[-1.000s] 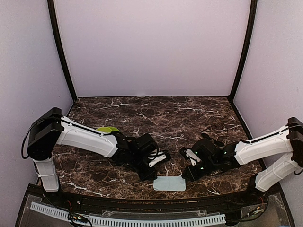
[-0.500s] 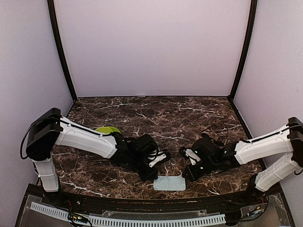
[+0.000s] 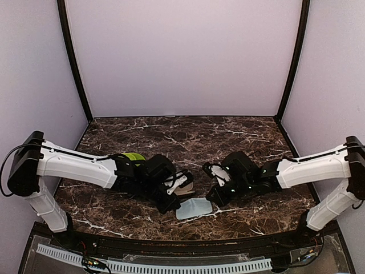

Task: Organize the sunglasses
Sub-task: Pick up the folded cleaning cloth from the corner of the board, then place the folded cleaning cloth in the sunglasses case.

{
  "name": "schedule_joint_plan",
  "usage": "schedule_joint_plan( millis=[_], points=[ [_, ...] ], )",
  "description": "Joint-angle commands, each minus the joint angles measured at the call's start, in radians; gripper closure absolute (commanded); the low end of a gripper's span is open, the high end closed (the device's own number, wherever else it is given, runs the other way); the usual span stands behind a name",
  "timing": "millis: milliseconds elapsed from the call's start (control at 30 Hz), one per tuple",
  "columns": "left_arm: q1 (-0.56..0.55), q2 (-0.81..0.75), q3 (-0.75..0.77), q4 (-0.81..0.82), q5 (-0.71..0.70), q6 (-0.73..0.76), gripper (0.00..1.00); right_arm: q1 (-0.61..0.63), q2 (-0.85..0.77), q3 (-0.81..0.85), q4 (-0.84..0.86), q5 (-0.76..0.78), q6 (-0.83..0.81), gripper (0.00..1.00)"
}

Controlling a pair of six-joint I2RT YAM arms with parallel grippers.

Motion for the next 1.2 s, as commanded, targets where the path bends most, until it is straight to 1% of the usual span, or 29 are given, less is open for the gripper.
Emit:
schedule_joint_plan(
  millis=[0, 233, 400, 633, 1167],
  points=[
    [0.019, -0.103, -0.035, -0.076, -0.058, -0.034, 1.00, -0.006, 0.060, 0.096, 0.020, -0.013, -0.070, 1.00],
    [0.074, -0.211, -0.076, -0.147, -0.099, -0.030, 1.00, -0.016, 0.165, 0.240, -0.005, -0.036, -0.111, 1.00],
    [0.107, -0.234, -0.083, -0.165, -0.110, -0.019, 1.00, -0.028, 0.219, 0.314, -0.016, -0.057, -0.130, 1.00],
    [0.150, -0.201, -0.078, -0.162, -0.114, -0.017, 1.00, -0.045, 0.280, 0.370, -0.032, -0.065, -0.132, 1.00],
    [0.195, -0.143, -0.042, -0.148, -0.112, -0.020, 1.00, -0.082, 0.321, 0.407, -0.041, -0.084, -0.141, 1.00]
  ],
)
